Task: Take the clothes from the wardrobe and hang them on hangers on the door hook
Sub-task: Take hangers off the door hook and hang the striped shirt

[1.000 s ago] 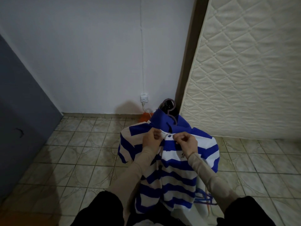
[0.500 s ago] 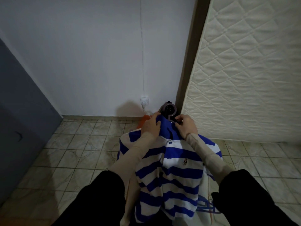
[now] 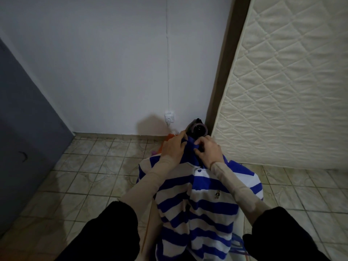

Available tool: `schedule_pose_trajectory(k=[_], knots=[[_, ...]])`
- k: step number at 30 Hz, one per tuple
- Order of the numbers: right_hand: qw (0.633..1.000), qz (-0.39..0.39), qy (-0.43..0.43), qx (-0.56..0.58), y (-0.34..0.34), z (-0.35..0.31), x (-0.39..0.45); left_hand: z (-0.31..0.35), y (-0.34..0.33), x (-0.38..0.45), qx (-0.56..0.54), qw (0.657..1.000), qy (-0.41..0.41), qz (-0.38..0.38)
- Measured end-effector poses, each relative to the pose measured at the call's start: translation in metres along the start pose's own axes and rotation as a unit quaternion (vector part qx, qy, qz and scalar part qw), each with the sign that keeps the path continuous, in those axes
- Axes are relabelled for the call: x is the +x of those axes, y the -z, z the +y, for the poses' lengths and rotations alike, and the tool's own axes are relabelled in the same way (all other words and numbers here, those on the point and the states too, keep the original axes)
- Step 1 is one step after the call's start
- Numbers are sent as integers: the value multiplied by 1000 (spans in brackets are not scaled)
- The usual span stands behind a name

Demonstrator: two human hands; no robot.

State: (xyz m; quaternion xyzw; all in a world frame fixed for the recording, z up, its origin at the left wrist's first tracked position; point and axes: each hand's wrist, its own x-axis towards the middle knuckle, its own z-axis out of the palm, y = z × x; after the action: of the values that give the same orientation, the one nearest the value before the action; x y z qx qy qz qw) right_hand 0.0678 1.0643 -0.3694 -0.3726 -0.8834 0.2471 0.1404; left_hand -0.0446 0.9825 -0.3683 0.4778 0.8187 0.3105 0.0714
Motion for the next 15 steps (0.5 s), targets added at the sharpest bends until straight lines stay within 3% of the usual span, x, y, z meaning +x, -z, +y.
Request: schedule_pose_trajectory(k=[6, 11, 15], knots=[[999, -35, 34, 6, 7, -2, -6, -16, 15, -7, -139, 990, 19, 11], [988, -127, 68, 56, 4, -7, -13, -17, 19, -28, -217, 973, 57, 50], [997, -16, 44, 64, 5, -9, -8, -12, 13, -43, -269, 952, 120, 82]])
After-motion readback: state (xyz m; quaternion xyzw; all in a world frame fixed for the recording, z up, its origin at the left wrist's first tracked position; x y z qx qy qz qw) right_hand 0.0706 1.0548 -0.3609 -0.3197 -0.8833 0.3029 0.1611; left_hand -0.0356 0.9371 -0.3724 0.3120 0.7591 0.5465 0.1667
